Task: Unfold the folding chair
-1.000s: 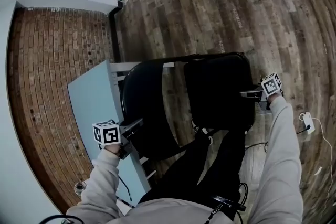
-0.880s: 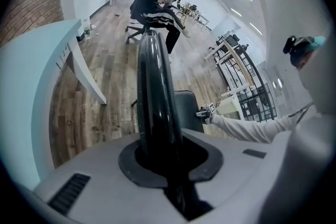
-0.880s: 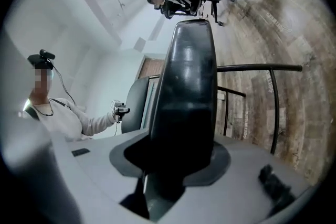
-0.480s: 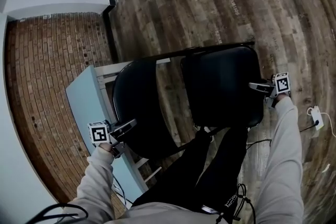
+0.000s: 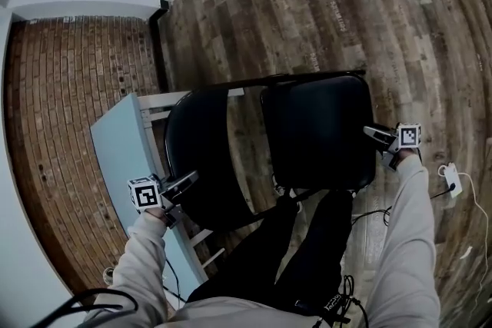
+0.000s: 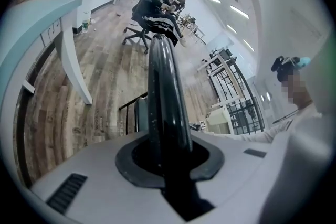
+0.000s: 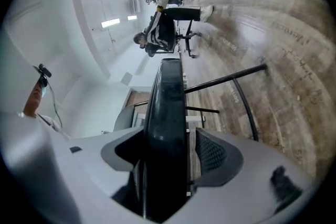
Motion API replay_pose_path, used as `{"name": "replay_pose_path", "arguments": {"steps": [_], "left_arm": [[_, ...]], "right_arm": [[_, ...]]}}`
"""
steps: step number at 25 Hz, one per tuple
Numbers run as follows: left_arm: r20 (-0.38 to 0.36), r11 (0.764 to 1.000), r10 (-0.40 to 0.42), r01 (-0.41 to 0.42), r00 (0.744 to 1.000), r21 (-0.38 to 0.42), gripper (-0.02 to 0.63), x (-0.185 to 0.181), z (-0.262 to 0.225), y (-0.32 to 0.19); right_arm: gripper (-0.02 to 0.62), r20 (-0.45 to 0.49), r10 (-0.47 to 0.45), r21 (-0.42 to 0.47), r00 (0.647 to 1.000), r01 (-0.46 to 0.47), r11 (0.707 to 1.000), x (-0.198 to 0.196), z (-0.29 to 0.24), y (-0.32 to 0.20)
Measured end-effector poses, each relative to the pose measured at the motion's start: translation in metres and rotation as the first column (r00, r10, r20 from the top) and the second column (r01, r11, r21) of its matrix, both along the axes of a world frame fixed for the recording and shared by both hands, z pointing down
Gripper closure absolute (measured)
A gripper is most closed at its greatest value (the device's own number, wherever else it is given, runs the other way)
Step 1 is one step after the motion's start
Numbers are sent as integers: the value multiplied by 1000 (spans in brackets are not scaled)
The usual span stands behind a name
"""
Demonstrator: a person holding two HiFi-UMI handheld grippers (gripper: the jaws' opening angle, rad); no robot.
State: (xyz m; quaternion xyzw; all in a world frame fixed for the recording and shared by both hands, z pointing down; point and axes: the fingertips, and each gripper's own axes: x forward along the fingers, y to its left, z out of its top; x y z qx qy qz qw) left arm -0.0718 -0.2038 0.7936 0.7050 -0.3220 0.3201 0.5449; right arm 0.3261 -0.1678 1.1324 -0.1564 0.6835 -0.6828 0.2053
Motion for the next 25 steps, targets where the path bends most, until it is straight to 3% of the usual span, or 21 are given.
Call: {"name": "replay_pose_path", "arguments": {"steps": [2,5,8,12,16,19,22,25], "left_arm": [[8,999,24,-25,1000,38,528,-5,-9,3],[-36,993,72,-69,997,94,515,-10,-26,5],[-61,989,89,-81,994,125,454,-10,-29,14],[-21,985,53,-49,998,168,348,-28,-38,41],[-6,966,-79,78,997,248,339,-56,-71,63],[-59,951,-126,137,990,278,339,-70,-103,73],[-135,931,-106,146,985,334,339,-78,-141,76],[-215,882,-80,169,973,439,339,-83,-192,65]], "right_arm": [[297,-106,-11,-39,994,7,999,5,0,7],[296,-386,-51,-127,921,1,992,31,7,16],[296,-521,42,-158,853,-145,977,82,-17,17],[296,-594,169,-101,787,-282,954,132,-92,16],[296,-607,249,-29,755,-334,942,141,-188,28],[296,-639,266,-12,722,-355,935,122,-259,35],[296,-654,318,76,686,-359,930,91,-350,31],[296,-660,393,218,641,-337,916,66,-447,25]]}}
